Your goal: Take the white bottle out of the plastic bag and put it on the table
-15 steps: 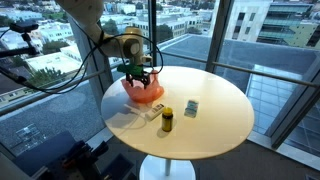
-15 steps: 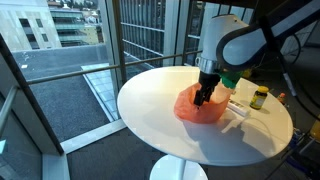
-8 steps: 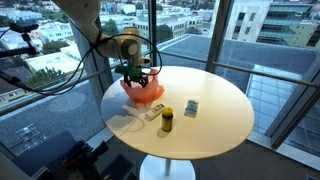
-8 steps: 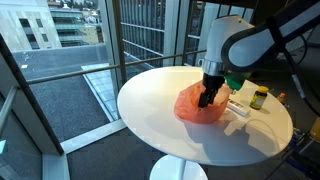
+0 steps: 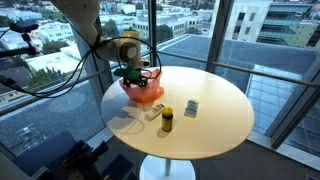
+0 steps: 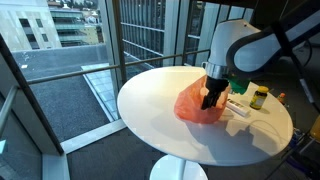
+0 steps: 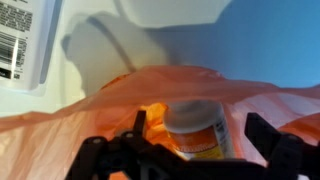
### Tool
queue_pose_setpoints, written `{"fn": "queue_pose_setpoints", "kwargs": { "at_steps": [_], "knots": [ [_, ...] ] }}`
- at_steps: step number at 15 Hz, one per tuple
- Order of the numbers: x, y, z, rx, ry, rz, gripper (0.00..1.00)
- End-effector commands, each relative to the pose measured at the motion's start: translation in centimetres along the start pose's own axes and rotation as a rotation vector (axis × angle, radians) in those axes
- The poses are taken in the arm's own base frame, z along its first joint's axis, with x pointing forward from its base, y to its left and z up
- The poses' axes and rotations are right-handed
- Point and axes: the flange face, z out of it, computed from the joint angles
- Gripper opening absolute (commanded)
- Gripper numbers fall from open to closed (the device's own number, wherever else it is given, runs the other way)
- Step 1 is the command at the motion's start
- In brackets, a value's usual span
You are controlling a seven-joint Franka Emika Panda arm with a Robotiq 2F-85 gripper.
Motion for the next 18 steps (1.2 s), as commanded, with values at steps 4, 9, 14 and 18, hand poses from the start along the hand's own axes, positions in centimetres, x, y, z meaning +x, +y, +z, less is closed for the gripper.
{"fn": "queue_pose_setpoints", "kwargs": {
  "at_steps": [4, 9, 14, 18],
  "knots": [
    [-0.6, 0.7, 0.2, 0.01, 0.045, -0.004, 0.96],
    [-0.6, 1.3, 0.7, 0.012, 0.047, 0.007, 0.53],
    [-0.6, 1.6, -0.3, -0.001, 0.064, 0.024, 0.4],
    [-0.5, 1.7, -2.1, -0.011, 0.103, 0.043, 0.4]
  ]
}}
